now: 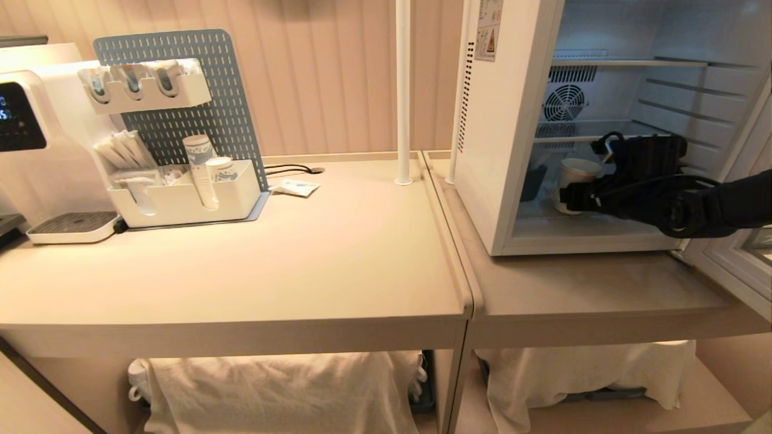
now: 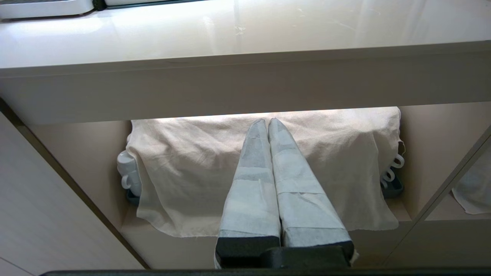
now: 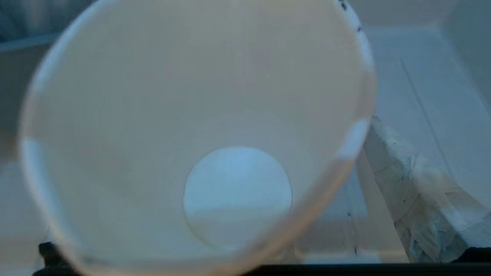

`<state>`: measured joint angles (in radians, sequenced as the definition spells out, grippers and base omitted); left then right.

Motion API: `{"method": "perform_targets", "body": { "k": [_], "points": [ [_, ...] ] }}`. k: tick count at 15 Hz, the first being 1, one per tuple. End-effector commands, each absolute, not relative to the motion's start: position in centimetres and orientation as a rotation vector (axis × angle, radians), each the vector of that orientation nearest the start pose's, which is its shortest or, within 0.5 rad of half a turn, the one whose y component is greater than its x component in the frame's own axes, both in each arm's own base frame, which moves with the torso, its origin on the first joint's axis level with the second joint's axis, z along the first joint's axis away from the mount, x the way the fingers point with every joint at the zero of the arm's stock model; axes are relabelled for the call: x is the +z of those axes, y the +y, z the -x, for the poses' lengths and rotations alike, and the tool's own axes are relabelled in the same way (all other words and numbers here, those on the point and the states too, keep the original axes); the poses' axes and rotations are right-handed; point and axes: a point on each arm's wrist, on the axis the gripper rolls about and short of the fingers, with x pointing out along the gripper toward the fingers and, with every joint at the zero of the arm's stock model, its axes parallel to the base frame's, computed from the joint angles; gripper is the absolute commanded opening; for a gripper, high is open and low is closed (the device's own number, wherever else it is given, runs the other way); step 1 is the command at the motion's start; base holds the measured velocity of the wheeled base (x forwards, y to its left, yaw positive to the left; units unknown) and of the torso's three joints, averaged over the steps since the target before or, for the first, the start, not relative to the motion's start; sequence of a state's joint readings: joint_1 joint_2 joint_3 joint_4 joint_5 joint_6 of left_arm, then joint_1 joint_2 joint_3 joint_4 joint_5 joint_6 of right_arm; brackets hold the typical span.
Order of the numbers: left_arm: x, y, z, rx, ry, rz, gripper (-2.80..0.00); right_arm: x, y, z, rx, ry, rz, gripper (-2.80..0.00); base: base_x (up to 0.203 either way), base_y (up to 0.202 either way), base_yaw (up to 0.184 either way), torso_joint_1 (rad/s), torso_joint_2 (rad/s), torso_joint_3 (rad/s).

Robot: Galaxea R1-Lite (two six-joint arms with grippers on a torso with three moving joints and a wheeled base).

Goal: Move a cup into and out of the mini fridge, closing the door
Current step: Take the paper cup out of the freezer

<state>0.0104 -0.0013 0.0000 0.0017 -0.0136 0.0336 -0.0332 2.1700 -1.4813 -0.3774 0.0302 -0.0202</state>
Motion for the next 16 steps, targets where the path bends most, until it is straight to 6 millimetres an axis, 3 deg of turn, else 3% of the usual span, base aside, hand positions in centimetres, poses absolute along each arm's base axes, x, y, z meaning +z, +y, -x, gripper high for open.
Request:
{"method": "perform_targets", "body": {
  "k": [1, 3, 4, 12, 14, 16],
  "points": [
    [7.5, -0.1, 2.3, -0.003, 0.001, -0.034, -2.8, 15.9, -1.5, -45.3, 0.0, 0.296, 0.009, 0.0, 0.0, 0.0, 0.0, 0.0, 0.0, 0.0],
    [7.5, -0.1, 2.3, -0.003, 0.001, -0.034, -2.8, 16.0, -1.5, -45.4, 0.001, 0.27, 0.009, 0.0, 0.0, 0.0, 0.0, 0.0, 0.0, 0.0],
    [7.5, -0.1, 2.3, -0.003, 0.001, -0.034, -2.8, 16.0, -1.5, -45.4, 0.001, 0.269, 0.011, -2.8, 0.0, 0.0, 0.0, 0.0, 0.0, 0.0],
    [7.5, -0.1, 2.3, -0.003, 0.001, -0.034, -2.8, 17.3, -1.3, -44.4, 0.009, 0.279, 0.022, -2.8, 0.0, 0.0, 0.0, 0.0, 0.0, 0.0],
    [7.5, -0.1, 2.3, -0.003, 0.001, -0.034, -2.8, 19.5, -1.3, -43.4, 0.009, 0.259, 0.02, -2.8, 0.0, 0.0, 0.0, 0.0, 0.0, 0.0],
    [7.5, -0.1, 2.3, -0.003, 0.001, -0.034, -2.8, 22.9, -1.3, -40.7, 0.011, 0.259, 0.02, -2.8, 0.0, 0.0, 0.0, 0.0, 0.0, 0.0]
  ]
}}
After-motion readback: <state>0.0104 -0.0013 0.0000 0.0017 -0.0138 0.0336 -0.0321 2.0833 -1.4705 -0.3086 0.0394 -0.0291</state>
